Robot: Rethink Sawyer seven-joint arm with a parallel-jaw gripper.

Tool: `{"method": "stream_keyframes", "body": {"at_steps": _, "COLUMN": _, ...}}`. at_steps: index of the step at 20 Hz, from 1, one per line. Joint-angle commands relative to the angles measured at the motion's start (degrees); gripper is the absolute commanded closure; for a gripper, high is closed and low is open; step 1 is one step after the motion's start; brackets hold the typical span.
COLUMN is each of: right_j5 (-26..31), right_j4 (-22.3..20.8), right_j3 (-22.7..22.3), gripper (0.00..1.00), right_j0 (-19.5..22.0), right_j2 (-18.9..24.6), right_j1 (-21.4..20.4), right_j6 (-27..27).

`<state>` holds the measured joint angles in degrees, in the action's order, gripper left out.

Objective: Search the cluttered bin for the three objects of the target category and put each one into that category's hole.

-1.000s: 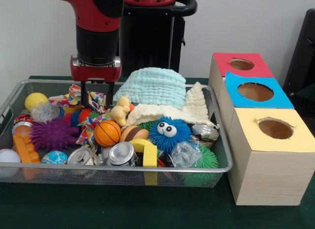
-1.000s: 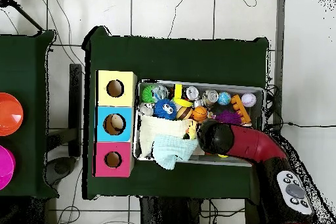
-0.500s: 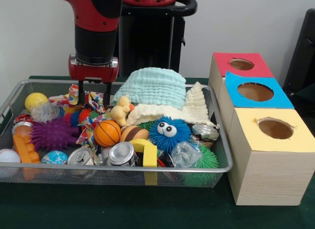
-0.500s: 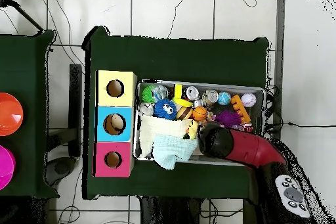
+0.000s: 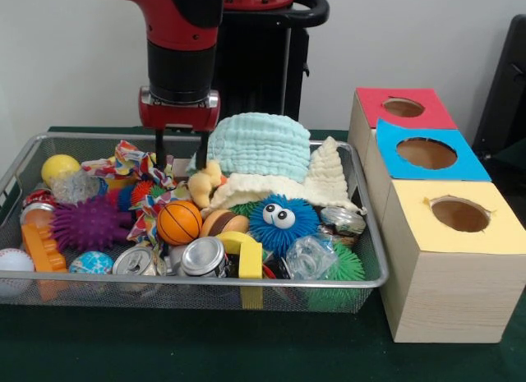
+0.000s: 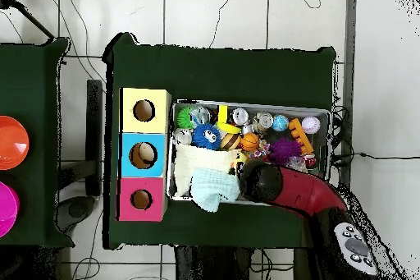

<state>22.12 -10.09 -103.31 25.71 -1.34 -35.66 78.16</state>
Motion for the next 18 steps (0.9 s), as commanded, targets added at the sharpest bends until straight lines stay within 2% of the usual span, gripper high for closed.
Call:
{"method": "stream_keyframes", "body": {"at_steps": 1, "right_j5": -3.5, "right_j4": 4.6, "right_j3": -5.5, "gripper": 0.0, "right_j0": 0.0, "right_j2": 0.9, "right_j1": -1.2, "right_j6": 16.0}}
{"method": "stream_keyframes", "body": {"at_steps": 7, "right_j5": -5.9, "right_j4": 6.0, "right_j3": -6.5, "gripper": 0.0, "right_j0": 1.0, "right_j2": 1.4, "right_j1": -0.3, "right_j6": 15.5}}
{"method": "stream_keyframes", "body": {"at_steps": 18, "right_j5": -5.6, "right_j4": 9.6, "right_j3": -8.2, "gripper": 0.0, "right_j0": 1.2, "right_j2": 2.9, "right_j1": -2.4, "right_j6": 14.8}}
